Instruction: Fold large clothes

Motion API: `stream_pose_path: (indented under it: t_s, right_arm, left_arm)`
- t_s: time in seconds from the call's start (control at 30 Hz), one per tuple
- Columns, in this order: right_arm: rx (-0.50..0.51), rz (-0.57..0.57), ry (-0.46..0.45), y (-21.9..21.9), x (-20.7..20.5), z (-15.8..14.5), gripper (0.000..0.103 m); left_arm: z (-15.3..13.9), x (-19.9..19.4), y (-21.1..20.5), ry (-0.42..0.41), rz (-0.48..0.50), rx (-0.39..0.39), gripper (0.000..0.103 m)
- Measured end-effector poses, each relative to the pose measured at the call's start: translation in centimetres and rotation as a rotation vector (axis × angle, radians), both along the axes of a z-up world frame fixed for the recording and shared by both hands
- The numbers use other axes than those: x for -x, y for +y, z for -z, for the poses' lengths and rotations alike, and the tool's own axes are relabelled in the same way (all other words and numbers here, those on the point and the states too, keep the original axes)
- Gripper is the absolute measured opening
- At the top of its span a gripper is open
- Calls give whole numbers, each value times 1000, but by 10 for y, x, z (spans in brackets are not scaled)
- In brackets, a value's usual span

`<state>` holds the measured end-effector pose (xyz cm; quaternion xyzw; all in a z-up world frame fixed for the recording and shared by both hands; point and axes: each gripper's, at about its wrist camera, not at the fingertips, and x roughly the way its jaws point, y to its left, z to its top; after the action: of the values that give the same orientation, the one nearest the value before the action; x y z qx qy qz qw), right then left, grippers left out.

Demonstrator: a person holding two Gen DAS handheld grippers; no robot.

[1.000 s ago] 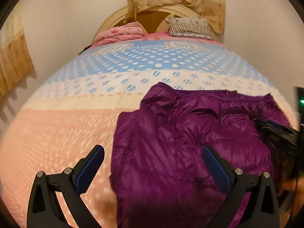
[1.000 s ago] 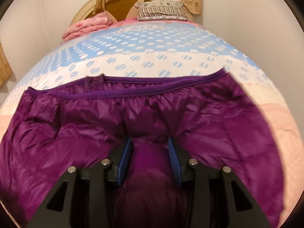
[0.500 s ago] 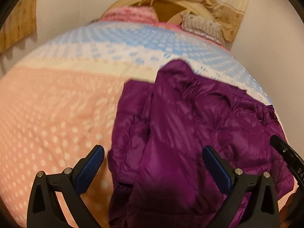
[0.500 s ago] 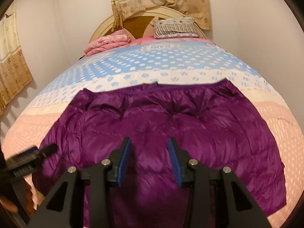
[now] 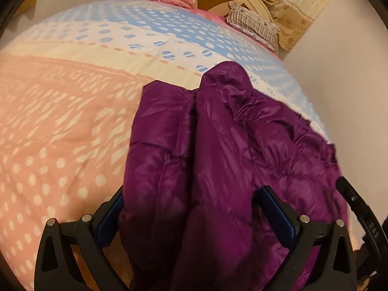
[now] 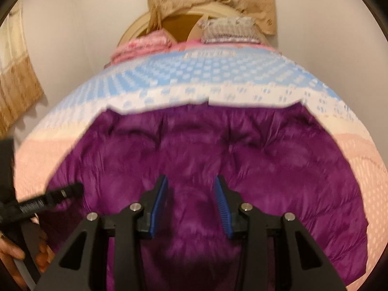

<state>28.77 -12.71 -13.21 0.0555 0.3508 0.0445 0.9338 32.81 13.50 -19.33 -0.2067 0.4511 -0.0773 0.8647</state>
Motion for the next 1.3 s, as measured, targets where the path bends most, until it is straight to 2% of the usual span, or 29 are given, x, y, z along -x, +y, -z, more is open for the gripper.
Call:
stream_pose_path:
  t_s: [0.1,0.17,0.2,0.23,0.3,0.37,0.4,0.5,0.63,0.7,0.8,0.9,0.93,1.03,1.1,1.17,1.23,1.3]
  right_arm:
    - [-13,16,-31,2,-11,-2,43]
    - [4,14,13,9,-25,21,43]
    - [9,15,53,10,-32,34,43]
    - [17,22,76,10,-38,51,43]
    - [-1,29,56,8,-38,56,43]
    - [-23,28,61,5,-39,57,43]
    - [-29,26,64,4,-40,57,43]
    - [-23,27,70,5,-40,57,43]
    - [14,31,80,11,-42,56,43]
    - [26,36,90,15,-42,56,43]
    - [-33,48,116,14,-41,56,46]
    - [-227,38,184,12,-40,56,47]
    - [-259,27,200,15,-39,56,47]
    - [-406,-40,255,42,-34,55,47]
    - [-579,-119,302,72,-30,58,47]
    - [-691,-197,333,98,-29,61,46]
    - [-732,-236,346,112,-30,62,45]
    - [-698,-249,346,113,-30,57,45]
  left_arm:
    - [4,0,2,-17,-13,37,102]
    - [3,3,-3,-44,-3,19,102]
    - [4,5,-8,-60,19,19,98]
    - [4,7,-12,-72,39,17,91]
    - [5,7,-13,-92,51,42,50]
    - [9,4,-6,-99,62,214,31]
    - [10,4,-4,-104,56,247,28]
    - [0,8,-9,-150,87,258,21]
    - [-22,15,-8,-216,127,337,19]
    - [-32,17,-9,-236,147,347,17]
    - [-51,27,-10,-285,181,393,17]
    - [-83,40,-11,-359,221,350,17]
    - [-94,44,-10,-385,231,331,17]
    - [-126,56,-5,-459,255,238,17]
    - [-138,63,-1,-486,260,171,17]
    - [-146,68,0,-499,259,87,17]
    - [-150,75,-2,-512,269,22,17]
    - [-151,80,-11,-526,301,2,17]
